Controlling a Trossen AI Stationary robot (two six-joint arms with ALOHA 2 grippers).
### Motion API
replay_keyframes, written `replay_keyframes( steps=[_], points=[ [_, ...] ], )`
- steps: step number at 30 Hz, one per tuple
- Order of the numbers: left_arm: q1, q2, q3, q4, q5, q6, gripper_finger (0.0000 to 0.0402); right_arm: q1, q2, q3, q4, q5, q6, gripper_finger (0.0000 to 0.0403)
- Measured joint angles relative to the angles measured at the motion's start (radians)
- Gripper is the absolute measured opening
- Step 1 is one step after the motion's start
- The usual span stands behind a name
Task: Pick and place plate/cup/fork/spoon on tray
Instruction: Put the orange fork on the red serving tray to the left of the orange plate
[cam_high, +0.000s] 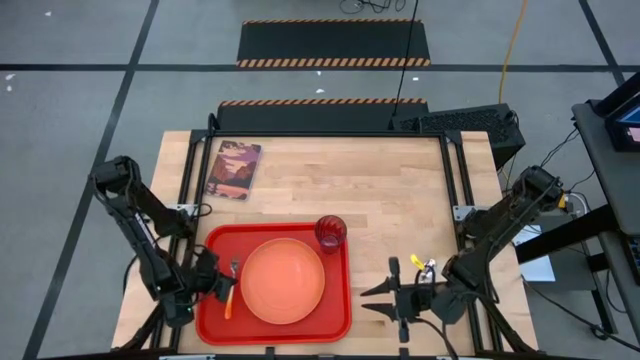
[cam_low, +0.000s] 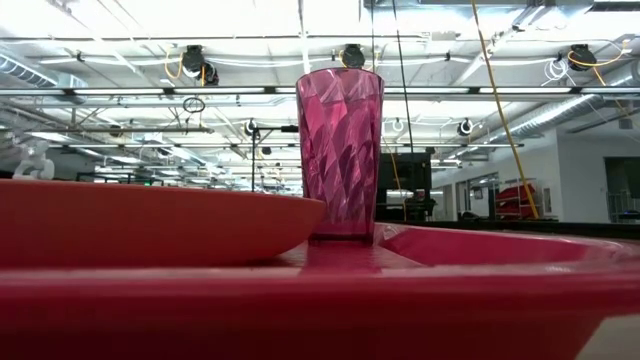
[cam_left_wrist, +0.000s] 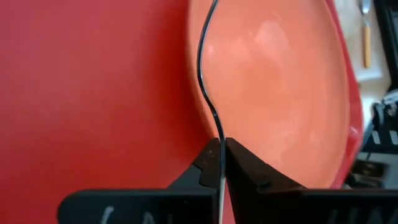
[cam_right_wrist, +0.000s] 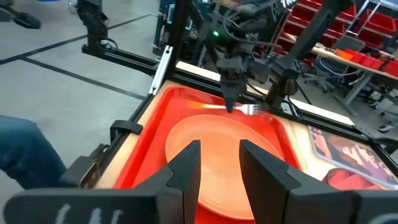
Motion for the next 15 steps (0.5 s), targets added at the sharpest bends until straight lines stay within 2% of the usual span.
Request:
replay_keyframes(
  steps=[7,15],
  points=[
    [0.055,0.000,-0.074,0.101,-0.004,0.015,0.0020,0.035,0.000,0.000,0.000,0.000,-0.015,0.0105],
    [0.104,0.000,-0.092,0.159,-0.011,0.065,0.0028,0.042,0.000,0.000,0.000,0.002,-0.012,0.0105]
  ],
)
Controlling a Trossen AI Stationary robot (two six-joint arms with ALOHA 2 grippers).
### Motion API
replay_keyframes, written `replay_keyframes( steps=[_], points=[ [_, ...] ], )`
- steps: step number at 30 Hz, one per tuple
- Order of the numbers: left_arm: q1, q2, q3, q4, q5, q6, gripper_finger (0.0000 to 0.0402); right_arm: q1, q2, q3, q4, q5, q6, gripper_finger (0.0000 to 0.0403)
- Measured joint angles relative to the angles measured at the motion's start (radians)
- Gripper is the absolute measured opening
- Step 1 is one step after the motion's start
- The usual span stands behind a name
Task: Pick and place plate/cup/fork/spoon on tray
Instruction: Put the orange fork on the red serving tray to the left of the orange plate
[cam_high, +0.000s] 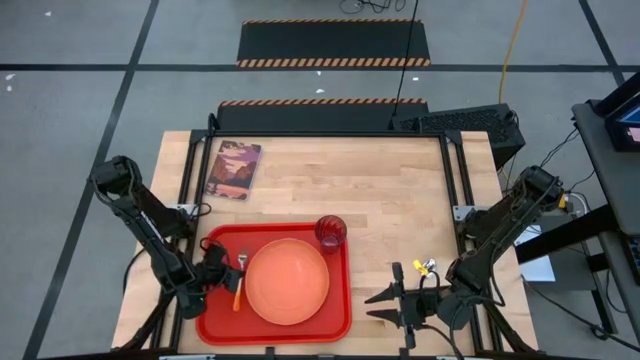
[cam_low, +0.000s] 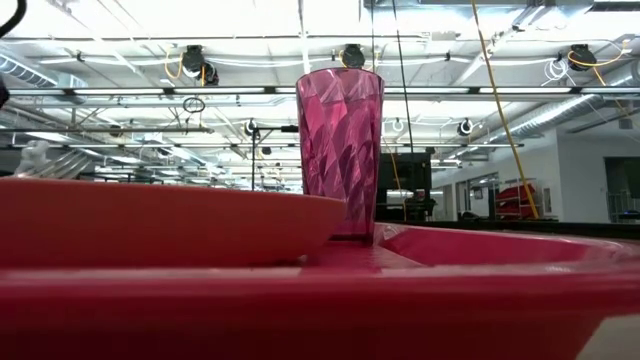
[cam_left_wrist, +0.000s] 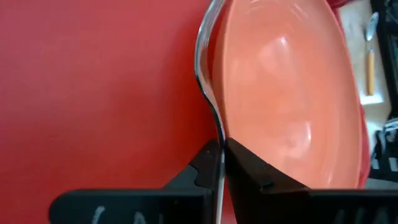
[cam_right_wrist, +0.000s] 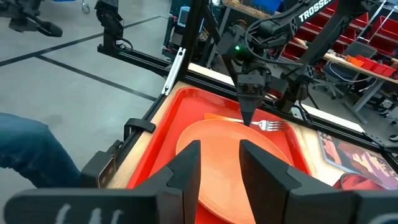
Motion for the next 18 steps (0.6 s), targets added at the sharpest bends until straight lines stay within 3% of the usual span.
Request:
replay_keyframes(
  steps=[7,18],
  points=[
    [-0.008,0.000,0.000,0.020,0.074,-0.041,0.0029,0.000,0.000,0.000,0.000,0.001,0.009,0.0105],
    [0.002,0.000,0.000,0.026,0.106,-0.041,0.0030,0.004,0.000,0.000,0.000,0.000,0.005,0.0105]
  ],
)
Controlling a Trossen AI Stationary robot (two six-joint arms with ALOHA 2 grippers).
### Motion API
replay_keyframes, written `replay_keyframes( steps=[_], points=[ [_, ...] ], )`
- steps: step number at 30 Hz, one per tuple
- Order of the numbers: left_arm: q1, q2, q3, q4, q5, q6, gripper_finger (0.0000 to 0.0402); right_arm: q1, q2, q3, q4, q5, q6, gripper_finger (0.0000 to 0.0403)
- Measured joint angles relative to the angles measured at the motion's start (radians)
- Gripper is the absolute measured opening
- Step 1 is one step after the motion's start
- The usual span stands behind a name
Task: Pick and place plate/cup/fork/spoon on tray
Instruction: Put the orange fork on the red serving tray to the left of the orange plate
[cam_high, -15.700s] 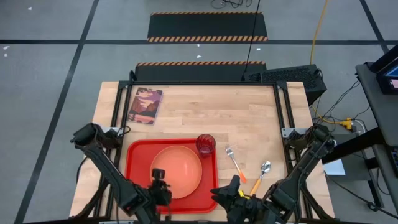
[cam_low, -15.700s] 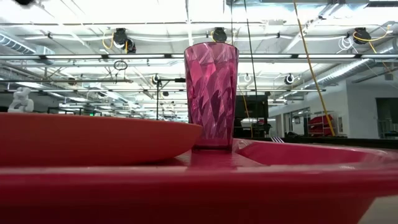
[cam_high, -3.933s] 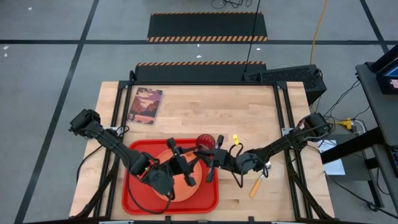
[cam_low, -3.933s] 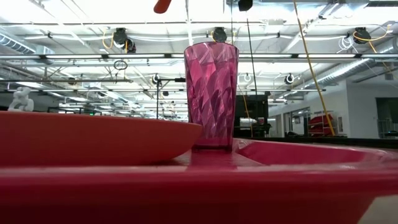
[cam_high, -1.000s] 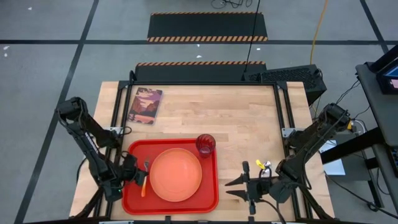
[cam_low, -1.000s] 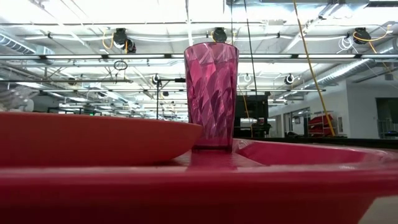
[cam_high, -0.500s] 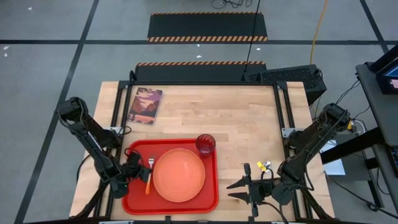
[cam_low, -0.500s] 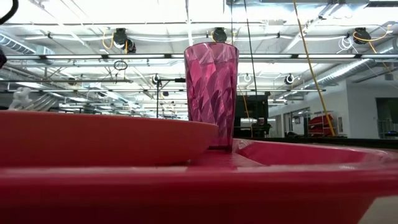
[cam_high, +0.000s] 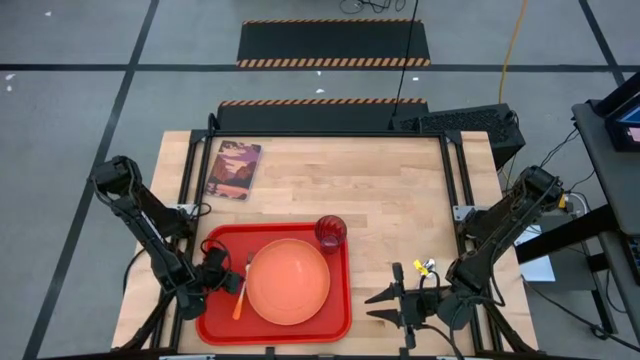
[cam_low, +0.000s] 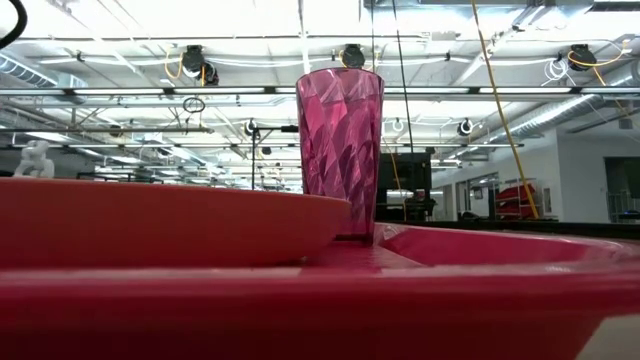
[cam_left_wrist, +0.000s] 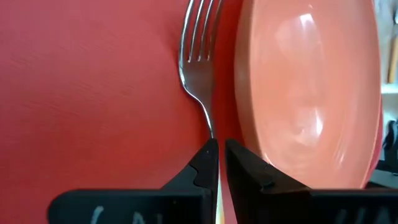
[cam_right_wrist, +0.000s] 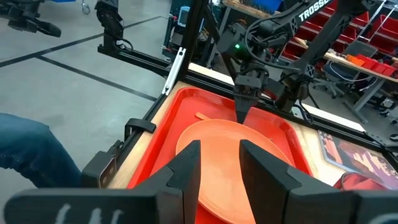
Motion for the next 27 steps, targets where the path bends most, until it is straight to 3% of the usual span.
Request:
replay_keyframes(
  steps=[6,13,18,23,27],
  points=[
    [-0.002,0.000,0.000,-0.018,0.028,0.028,0.0030,0.016,0.000,0.000,0.000,0.000,-0.002,0.0105],
    [-0.002,0.000,0.022,-0.009,0.252,0.219,0.0031,0.023,0.000,0.000,0.000,0.000,0.002,0.0105],
    [-0.002,0.000,0.026,-0.005,0.262,0.323,0.0030,0.022,0.000,0.000,-0.001,0.000,0.024,0.0105],
    [0.000,0.000,0.026,0.048,0.358,0.458,0.0030,0.022,0.000,0.000,-0.001,0.001,0.033,0.0105],
    [0.000,0.001,0.026,0.117,0.337,0.565,0.0030,0.019,0.000,0.000,-0.001,0.002,0.044,0.0105]
  ],
)
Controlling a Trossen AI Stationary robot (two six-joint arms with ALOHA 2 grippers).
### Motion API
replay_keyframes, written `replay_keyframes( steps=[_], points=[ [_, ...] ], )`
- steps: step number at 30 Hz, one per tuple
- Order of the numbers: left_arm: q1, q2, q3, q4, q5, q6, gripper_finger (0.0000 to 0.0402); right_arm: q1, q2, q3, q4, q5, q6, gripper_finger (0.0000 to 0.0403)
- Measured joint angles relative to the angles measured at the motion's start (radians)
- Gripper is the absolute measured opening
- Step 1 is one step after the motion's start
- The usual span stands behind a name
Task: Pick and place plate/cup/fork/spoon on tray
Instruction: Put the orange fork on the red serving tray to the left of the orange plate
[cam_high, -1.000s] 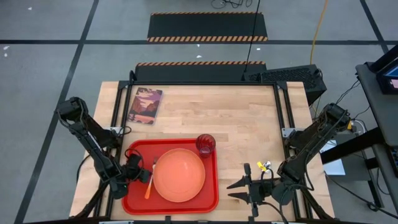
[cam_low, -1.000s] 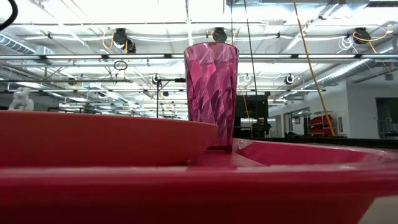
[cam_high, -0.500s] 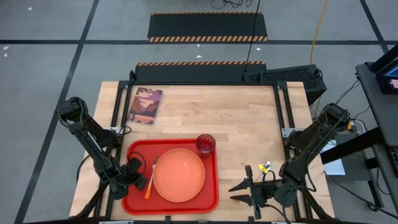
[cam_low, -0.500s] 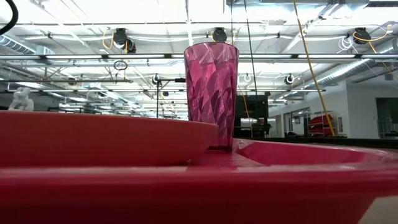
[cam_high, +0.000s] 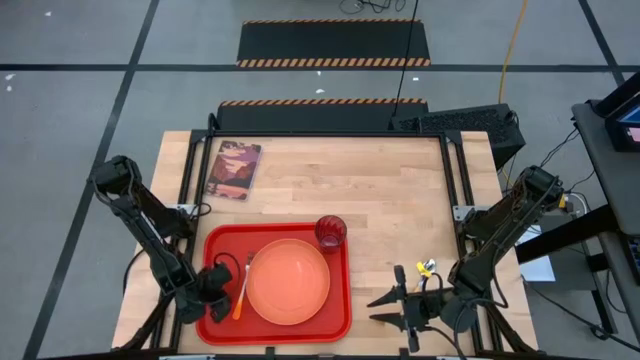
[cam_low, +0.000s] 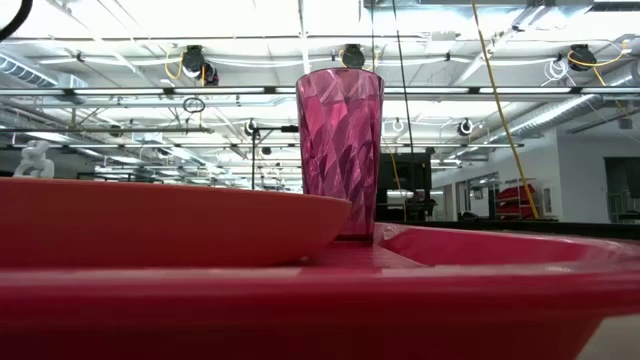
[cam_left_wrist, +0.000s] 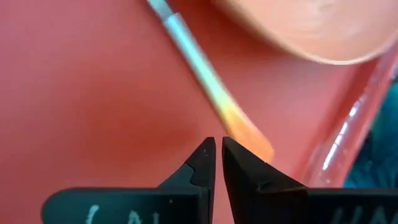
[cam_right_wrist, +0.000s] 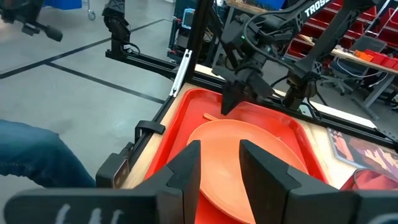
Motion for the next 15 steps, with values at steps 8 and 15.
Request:
replay_keyframes(
  steps=[8,15],
  points=[
    [0.013,0.078,0.002,0.070,0.010,0.179,0.0030,-0.012,0.000,0.000,0.001,0.001,0.008,0.0105],
    [0.013,0.091,0.011,0.104,0.005,0.243,0.0030,-0.012,0.000,0.000,0.002,0.001,0.007,0.0105]
  ],
)
